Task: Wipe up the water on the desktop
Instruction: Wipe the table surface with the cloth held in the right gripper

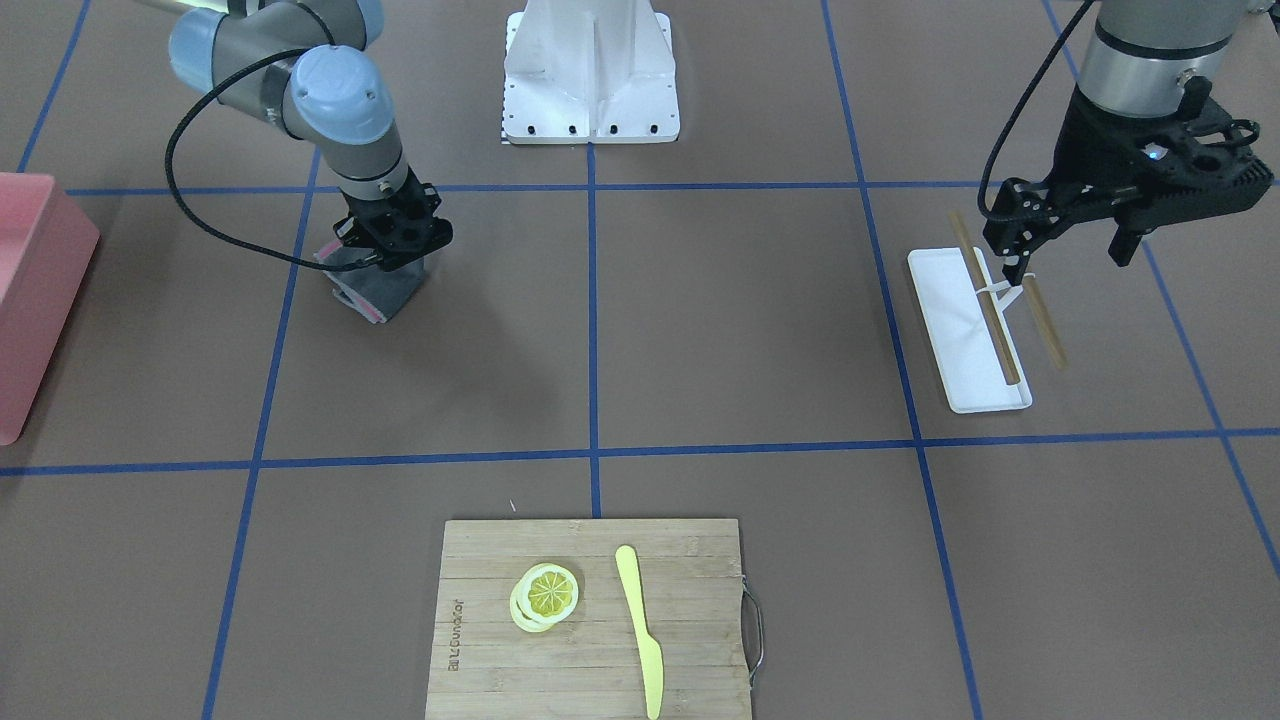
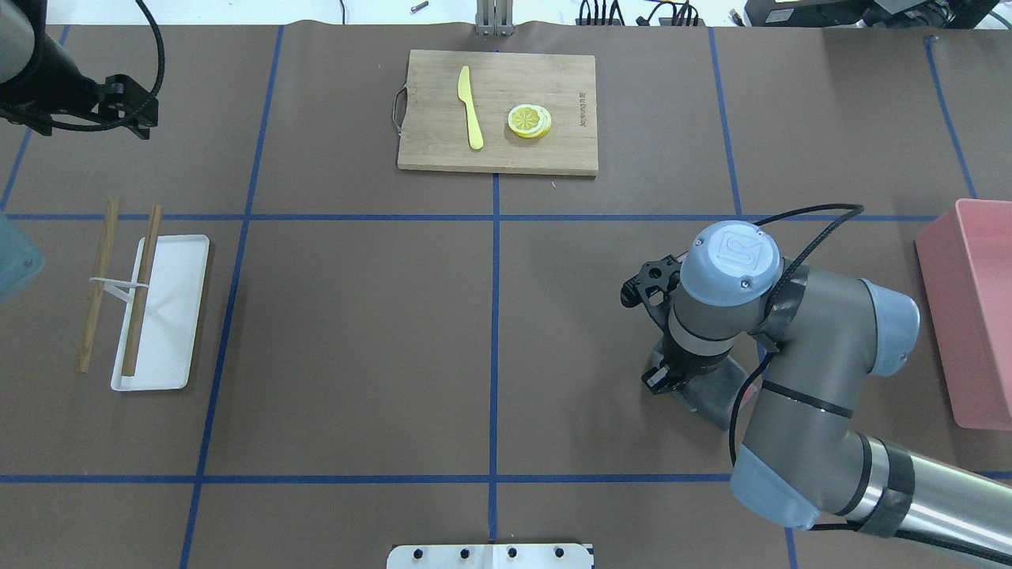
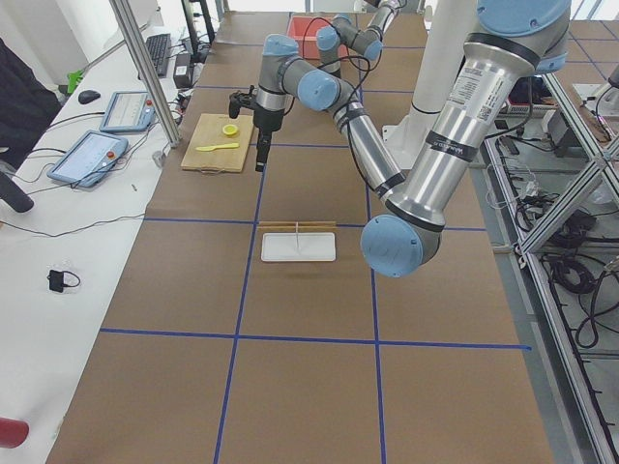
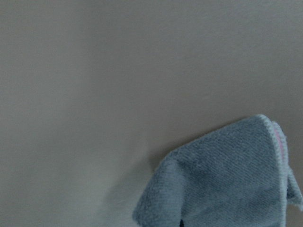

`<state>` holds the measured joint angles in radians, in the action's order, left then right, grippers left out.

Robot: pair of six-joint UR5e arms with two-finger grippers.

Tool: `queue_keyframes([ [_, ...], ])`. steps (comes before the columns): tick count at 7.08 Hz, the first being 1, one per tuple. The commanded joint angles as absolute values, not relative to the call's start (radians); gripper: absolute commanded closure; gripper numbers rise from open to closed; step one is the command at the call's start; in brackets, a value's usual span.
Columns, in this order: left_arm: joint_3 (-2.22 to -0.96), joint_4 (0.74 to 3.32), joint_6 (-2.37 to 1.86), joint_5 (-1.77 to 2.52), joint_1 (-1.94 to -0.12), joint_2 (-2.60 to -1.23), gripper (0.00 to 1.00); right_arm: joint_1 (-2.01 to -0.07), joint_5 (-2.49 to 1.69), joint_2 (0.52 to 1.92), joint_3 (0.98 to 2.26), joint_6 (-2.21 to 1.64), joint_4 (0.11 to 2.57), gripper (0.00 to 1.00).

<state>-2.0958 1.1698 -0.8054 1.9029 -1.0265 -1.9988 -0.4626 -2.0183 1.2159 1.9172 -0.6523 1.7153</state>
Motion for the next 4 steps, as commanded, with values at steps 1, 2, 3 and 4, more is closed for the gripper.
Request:
queue_keyframes([
  [1, -2.086, 1.170, -0.805, 1.902, -1.025, -2.002, 0.02, -0.431, -2.034, 1.195, 1.939, -0.724, 1.715, 1.00],
  [2, -2.080, 1.170, -0.807, 1.902, -1.022, -2.006, 0.02, -0.483, -2.036, 1.193, 1.896, -0.712, 1.713, 1.00],
  [3, -2.069, 1.170, -0.813, 1.902, -1.020, -2.013, 0.02, -0.529, -2.036, 1.187, 1.852, -0.701, 1.700, 1.00],
  [4, -2.068, 1.172, -0.816, 1.902, -1.020, -2.013, 0.02, -0.573, -2.039, 1.178, 1.797, -0.698, 1.668, 1.00],
])
